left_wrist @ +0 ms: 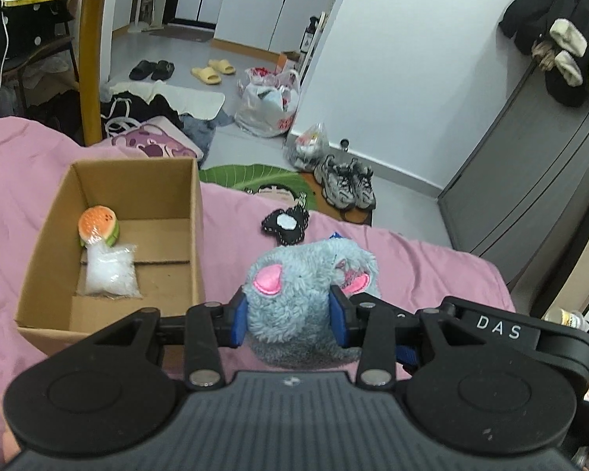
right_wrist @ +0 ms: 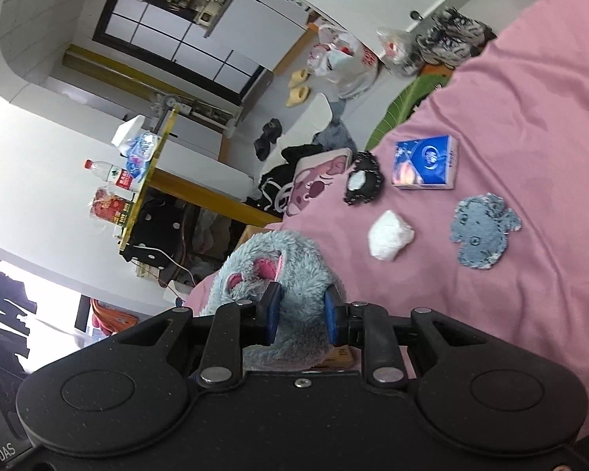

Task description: Organize soft objects

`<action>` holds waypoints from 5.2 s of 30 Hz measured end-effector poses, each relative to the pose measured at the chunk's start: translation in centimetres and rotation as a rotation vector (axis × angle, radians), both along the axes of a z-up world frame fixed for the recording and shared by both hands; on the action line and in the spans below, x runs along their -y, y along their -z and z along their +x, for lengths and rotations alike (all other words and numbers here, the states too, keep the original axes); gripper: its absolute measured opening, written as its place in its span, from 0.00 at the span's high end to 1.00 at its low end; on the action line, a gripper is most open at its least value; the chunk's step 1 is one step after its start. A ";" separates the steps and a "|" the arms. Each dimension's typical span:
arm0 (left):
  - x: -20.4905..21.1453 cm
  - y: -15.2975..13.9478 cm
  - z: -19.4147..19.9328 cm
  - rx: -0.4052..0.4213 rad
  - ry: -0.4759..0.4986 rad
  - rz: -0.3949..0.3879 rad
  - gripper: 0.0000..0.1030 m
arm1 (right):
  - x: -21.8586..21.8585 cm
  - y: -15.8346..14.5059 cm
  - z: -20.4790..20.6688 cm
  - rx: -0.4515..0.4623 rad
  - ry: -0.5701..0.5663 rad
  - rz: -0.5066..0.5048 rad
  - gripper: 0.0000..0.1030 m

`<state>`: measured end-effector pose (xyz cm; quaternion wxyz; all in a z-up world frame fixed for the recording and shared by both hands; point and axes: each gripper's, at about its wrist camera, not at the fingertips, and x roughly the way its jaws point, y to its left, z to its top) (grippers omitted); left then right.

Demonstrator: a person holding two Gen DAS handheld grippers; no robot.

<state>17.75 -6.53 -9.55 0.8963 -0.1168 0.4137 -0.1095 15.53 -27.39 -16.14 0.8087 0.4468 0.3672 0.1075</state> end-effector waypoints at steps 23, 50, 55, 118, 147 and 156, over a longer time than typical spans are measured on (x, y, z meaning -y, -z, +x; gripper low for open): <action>-5.7 -4.4 -2.1 0.111 -0.043 -0.079 0.61 | -4.8 -5.0 -0.9 0.110 -0.027 -0.057 0.77; -12.2 -2.9 1.1 0.098 -0.082 -0.138 0.61 | -10.8 -5.1 3.1 0.124 -0.091 -0.144 0.77; -13.3 -2.3 3.2 0.106 -0.080 -0.174 0.61 | -11.7 -5.2 4.9 0.125 -0.099 -0.183 0.77; -13.4 -3.1 4.2 0.015 -0.146 -0.020 0.11 | -8.3 -7.3 2.8 0.178 -0.117 -0.298 0.21; -7.1 -8.5 -4.2 0.115 -0.188 0.068 0.00 | 1.8 -9.9 -4.3 0.317 -0.139 -0.300 0.00; -4.8 -8.2 -6.1 0.117 -0.154 0.062 0.00 | 2.5 -9.2 -5.5 0.312 -0.214 -0.397 0.00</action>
